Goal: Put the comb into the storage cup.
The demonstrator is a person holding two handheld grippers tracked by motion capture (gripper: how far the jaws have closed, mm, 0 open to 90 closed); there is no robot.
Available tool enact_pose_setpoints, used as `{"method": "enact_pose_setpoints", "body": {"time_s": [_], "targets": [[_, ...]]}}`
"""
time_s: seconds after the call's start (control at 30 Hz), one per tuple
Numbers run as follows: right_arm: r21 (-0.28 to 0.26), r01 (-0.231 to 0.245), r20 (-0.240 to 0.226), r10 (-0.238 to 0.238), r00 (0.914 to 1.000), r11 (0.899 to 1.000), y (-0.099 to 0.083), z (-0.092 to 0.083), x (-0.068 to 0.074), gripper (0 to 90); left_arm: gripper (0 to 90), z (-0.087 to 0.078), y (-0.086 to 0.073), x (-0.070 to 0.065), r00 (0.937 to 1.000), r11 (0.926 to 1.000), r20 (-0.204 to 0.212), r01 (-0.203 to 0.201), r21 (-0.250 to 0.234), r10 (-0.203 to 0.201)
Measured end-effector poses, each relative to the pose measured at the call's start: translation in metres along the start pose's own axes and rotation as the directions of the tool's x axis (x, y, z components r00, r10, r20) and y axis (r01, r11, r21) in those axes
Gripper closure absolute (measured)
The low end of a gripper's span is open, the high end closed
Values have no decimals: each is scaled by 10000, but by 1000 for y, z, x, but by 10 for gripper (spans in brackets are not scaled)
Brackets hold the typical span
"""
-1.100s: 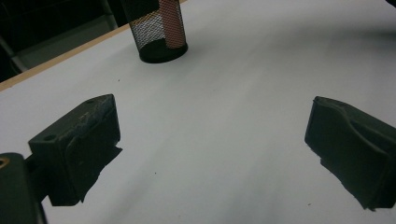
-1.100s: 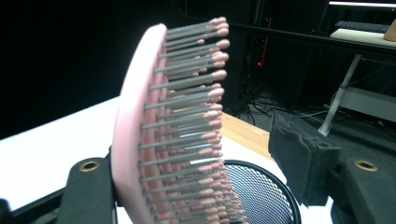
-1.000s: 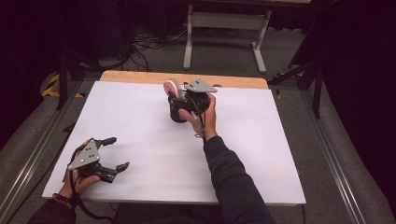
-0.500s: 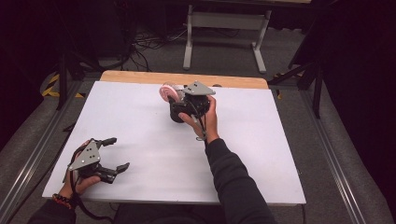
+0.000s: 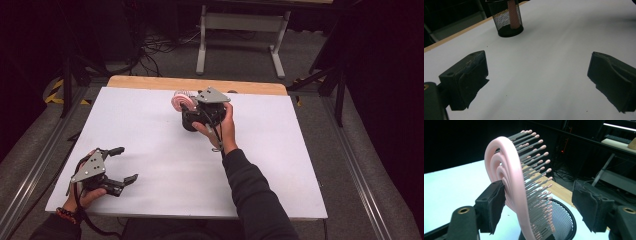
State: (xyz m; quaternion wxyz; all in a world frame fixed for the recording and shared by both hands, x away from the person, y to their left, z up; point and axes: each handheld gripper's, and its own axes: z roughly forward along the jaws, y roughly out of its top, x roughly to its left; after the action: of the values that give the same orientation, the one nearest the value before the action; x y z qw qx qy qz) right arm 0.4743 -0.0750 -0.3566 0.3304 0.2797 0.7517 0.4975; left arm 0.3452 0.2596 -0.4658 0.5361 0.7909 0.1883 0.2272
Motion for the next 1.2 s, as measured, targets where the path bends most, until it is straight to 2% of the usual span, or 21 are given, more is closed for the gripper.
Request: {"method": "enact_pose_setpoints", "body": {"time_s": [0.1,0.23,0.4,0.47,0.53,0.77,0.97,1.2], "targets": [[95,139,-79,-138,9999,9999,1,-2,1,267,39,0,0,0,10000,10000,9,-32,31,32],[189,-129,-183,132,9997,9997,0,-4,-1,263,40,0,1,0,10000,10000,-19,14,-59,-14],[187,-21,-172,24,9998,9998,1,-7,-3,250,40,0,1,-1,10000,10000,-3,-36,-21,36],[116,43,-104,-42,9999,9999,3,-10,-3,246,40,0,1,-1,10000,10000,-16,-42,-17,42],[-292,70,121,-66,9999,9995,6,-17,-3,246,40,0,1,-1,10000,10000,-27,-30,-12,30],[-181,245,129,-243,9996,9995,8,-21,-4,246,40,0,2,-1,10000,9999,-19,-95,61,95],[-390,132,172,-126,9998,9992,9,-27,-6,247,40,0,2,-1,9999,9999,-5,-121,84,121],[-524,292,307,-276,9991,9982,14,-36,-9,246,40,1,2,-2,9999,9998,1,-136,114,136]]}}
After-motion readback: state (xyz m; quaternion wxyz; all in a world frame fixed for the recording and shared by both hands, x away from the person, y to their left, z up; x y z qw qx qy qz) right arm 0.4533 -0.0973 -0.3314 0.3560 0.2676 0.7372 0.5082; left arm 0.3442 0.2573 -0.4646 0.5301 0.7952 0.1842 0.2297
